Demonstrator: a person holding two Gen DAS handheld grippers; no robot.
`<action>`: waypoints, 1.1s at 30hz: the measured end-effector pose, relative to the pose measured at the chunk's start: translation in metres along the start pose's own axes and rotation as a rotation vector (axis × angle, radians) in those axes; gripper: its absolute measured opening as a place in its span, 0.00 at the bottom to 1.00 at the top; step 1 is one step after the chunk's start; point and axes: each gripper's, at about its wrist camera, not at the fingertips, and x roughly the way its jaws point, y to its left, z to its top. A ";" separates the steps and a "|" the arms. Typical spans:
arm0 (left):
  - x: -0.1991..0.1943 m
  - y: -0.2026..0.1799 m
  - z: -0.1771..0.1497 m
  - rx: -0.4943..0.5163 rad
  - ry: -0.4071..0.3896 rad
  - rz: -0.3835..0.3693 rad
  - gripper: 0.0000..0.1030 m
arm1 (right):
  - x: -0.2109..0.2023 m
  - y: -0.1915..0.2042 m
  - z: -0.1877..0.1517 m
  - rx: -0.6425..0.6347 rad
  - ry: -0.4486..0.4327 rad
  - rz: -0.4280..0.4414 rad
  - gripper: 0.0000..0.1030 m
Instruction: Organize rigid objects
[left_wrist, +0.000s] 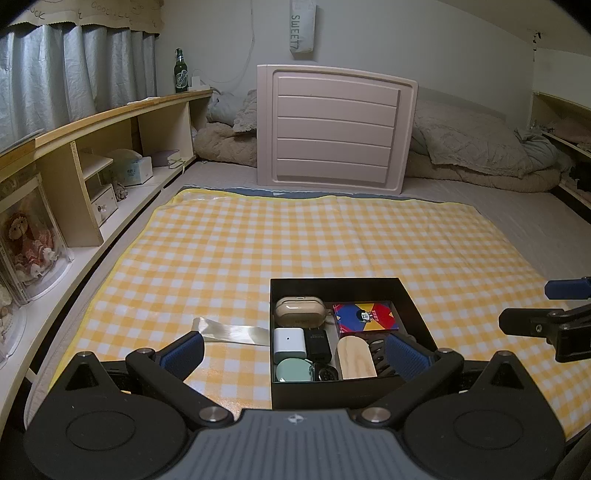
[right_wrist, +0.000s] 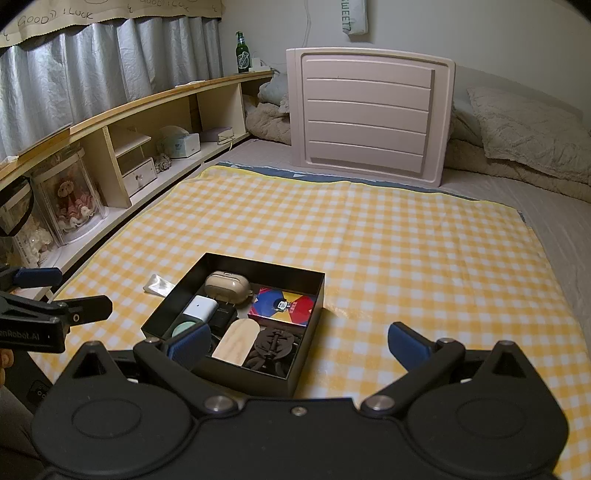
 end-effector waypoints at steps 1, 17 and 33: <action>0.000 0.000 0.000 0.000 0.000 0.000 1.00 | 0.000 0.000 0.000 -0.002 0.001 0.003 1.00; 0.000 0.000 0.000 -0.001 0.001 0.000 1.00 | -0.001 -0.001 0.000 -0.004 0.001 0.010 1.00; 0.000 0.000 0.000 -0.001 0.001 0.000 1.00 | -0.001 -0.001 0.000 -0.004 0.002 0.009 1.00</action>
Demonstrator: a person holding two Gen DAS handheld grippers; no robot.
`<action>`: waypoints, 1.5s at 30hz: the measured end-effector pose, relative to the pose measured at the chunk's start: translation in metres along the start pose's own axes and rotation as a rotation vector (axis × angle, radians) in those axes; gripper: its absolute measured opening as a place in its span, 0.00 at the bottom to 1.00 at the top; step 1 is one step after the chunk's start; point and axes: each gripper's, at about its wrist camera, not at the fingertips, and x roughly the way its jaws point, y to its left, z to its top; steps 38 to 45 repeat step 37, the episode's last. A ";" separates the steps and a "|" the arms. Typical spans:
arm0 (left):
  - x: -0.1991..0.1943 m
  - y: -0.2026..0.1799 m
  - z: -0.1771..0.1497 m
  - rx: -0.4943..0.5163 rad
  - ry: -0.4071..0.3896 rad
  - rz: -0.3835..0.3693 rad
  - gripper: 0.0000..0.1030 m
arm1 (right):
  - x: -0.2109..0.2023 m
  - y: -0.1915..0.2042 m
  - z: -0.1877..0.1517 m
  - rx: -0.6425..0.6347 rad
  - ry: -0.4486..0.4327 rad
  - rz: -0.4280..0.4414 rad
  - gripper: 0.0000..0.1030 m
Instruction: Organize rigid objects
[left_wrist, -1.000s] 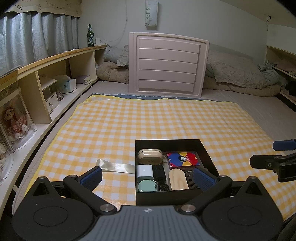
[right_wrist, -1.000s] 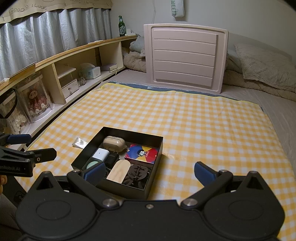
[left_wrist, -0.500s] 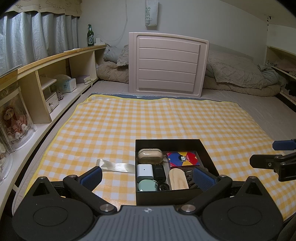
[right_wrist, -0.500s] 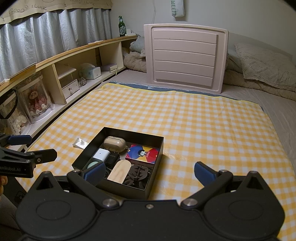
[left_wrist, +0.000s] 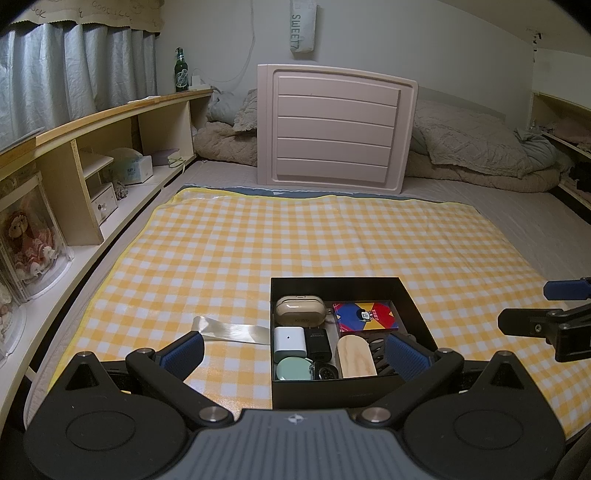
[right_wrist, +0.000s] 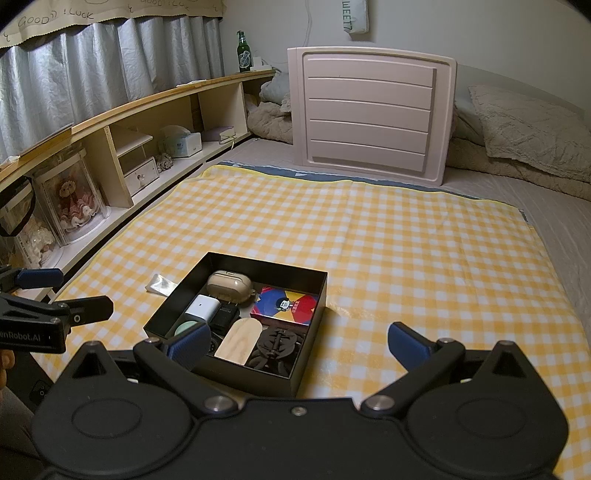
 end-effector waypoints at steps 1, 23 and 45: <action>0.000 0.000 0.000 0.000 0.000 0.000 1.00 | 0.000 0.000 0.000 0.001 0.000 0.000 1.00; 0.000 0.000 0.000 0.001 0.000 0.000 1.00 | 0.000 0.001 0.000 0.002 0.000 -0.001 1.00; 0.000 -0.002 -0.002 -0.002 0.004 -0.002 1.00 | -0.001 -0.001 0.001 -0.001 -0.002 0.001 1.00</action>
